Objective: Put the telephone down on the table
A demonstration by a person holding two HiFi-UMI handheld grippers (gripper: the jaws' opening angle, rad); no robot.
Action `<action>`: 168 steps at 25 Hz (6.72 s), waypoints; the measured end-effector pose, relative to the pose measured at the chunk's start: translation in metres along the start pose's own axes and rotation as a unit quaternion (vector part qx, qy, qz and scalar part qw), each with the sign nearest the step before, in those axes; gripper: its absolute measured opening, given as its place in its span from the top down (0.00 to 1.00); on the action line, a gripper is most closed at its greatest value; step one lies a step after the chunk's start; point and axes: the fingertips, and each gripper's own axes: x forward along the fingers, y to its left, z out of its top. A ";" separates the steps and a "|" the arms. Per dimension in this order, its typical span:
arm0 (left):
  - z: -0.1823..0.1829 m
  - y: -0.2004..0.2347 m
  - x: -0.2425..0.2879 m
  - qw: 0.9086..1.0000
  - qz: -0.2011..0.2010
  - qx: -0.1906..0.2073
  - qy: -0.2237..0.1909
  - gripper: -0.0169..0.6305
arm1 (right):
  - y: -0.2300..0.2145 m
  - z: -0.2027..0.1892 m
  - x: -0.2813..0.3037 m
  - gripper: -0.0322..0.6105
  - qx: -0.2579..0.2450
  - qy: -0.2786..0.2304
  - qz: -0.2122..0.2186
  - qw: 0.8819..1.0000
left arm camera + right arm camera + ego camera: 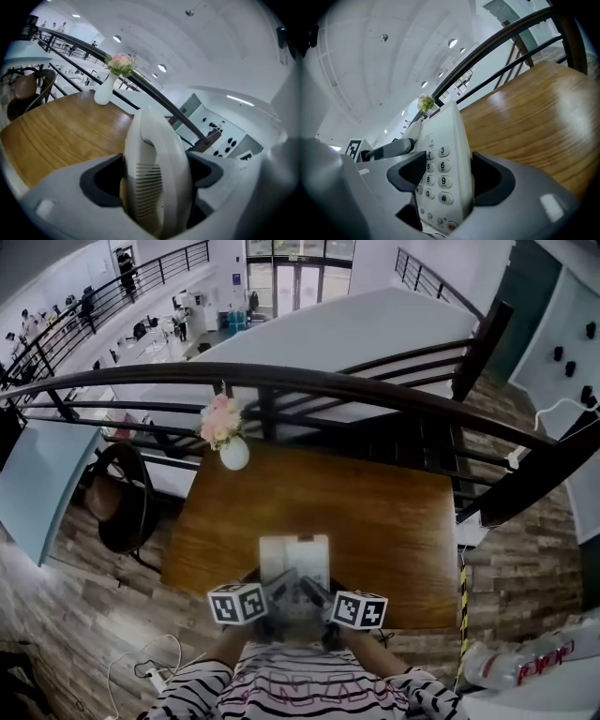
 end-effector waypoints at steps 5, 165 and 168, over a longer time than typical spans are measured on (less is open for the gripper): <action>0.035 0.028 0.026 1.000 -0.017 0.010 0.021 0.34 | -0.002 0.025 0.041 0.48 0.012 -0.021 -0.016 1.000; -0.072 -0.057 -0.068 0.976 0.070 0.150 -0.140 0.97 | -0.017 -0.028 -0.120 0.95 -0.164 -0.097 0.014 0.982; -0.081 -0.064 -0.069 0.975 0.073 0.151 -0.144 0.97 | -0.023 -0.033 -0.129 0.95 -0.164 -0.096 0.015 0.982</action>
